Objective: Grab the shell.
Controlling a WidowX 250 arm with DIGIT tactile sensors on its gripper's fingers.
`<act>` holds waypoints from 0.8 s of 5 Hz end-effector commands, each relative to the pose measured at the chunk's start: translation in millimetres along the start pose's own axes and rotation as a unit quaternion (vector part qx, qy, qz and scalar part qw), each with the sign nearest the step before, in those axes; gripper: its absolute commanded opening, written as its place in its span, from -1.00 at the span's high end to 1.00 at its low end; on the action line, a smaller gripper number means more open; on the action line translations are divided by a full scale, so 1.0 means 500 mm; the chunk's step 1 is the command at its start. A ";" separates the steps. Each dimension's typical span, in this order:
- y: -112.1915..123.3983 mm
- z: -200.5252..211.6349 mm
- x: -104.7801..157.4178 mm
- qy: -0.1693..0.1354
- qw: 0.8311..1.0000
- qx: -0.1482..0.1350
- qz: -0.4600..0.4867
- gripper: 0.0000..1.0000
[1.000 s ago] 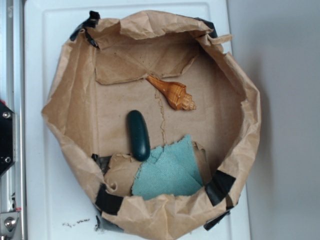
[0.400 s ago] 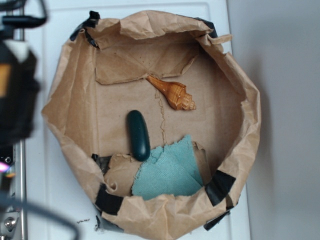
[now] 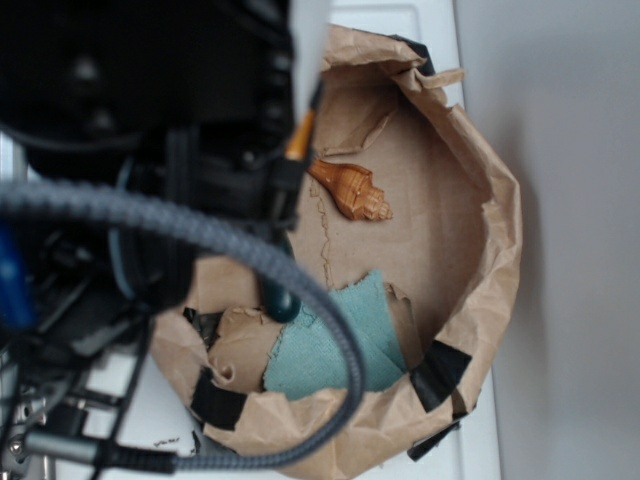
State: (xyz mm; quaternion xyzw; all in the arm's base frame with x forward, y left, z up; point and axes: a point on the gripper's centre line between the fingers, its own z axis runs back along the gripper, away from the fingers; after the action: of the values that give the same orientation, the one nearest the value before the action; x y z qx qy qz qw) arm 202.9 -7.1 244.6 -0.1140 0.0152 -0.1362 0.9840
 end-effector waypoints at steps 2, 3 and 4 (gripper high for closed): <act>0.050 -0.115 0.074 -0.077 0.996 0.003 -0.046 -1.00; 0.082 -0.130 0.095 -0.104 0.990 -0.031 -0.086 -1.00; 0.135 -0.152 0.117 -0.101 0.991 -0.033 -0.085 -1.00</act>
State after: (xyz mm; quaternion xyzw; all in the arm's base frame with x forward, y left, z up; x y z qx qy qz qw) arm 265.2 21.3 136.9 -0.1754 -0.0580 -0.2022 0.9618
